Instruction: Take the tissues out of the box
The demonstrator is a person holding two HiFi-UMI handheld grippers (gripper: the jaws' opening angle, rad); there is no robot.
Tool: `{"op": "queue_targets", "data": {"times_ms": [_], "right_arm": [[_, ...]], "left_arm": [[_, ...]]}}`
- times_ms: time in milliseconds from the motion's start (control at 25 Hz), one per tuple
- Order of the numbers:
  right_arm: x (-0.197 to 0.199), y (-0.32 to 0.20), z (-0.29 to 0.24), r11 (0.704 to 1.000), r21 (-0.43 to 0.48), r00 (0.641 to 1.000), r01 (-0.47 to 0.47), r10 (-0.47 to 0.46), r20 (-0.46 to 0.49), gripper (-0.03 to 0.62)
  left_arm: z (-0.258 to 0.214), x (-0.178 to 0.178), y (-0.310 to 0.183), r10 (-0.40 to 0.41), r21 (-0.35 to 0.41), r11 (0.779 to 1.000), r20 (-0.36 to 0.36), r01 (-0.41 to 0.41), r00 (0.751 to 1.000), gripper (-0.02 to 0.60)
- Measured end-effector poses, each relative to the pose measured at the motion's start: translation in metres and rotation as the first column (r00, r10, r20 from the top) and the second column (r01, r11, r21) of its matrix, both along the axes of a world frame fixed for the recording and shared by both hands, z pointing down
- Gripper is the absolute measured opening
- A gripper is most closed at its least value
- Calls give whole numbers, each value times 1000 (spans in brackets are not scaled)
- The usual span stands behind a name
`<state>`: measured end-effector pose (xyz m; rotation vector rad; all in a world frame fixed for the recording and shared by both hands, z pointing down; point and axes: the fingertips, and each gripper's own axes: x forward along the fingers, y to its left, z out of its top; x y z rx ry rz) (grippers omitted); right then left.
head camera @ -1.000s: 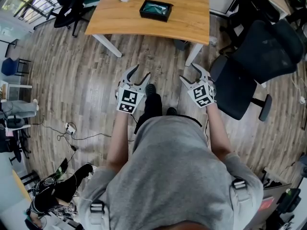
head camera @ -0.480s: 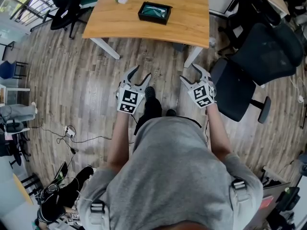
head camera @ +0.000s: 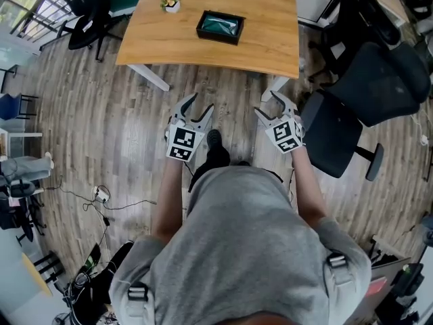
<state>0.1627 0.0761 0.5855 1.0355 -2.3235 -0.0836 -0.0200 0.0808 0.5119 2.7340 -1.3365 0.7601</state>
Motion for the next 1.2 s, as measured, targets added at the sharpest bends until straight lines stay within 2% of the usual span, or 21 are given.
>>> {"op": "queue_targets", "data": {"times_ms": [560, 1200], "right_arm": [[-49, -88, 5, 999, -42, 1000, -25, 25, 3, 322], [-108, -147, 14, 998, -43, 998, -55, 54, -15, 322]], "left_arm": [[1, -44, -97, 39, -24, 999, 9, -39, 999, 241], [16, -106, -157, 84, -51, 995, 0, -84, 996, 241]]}}
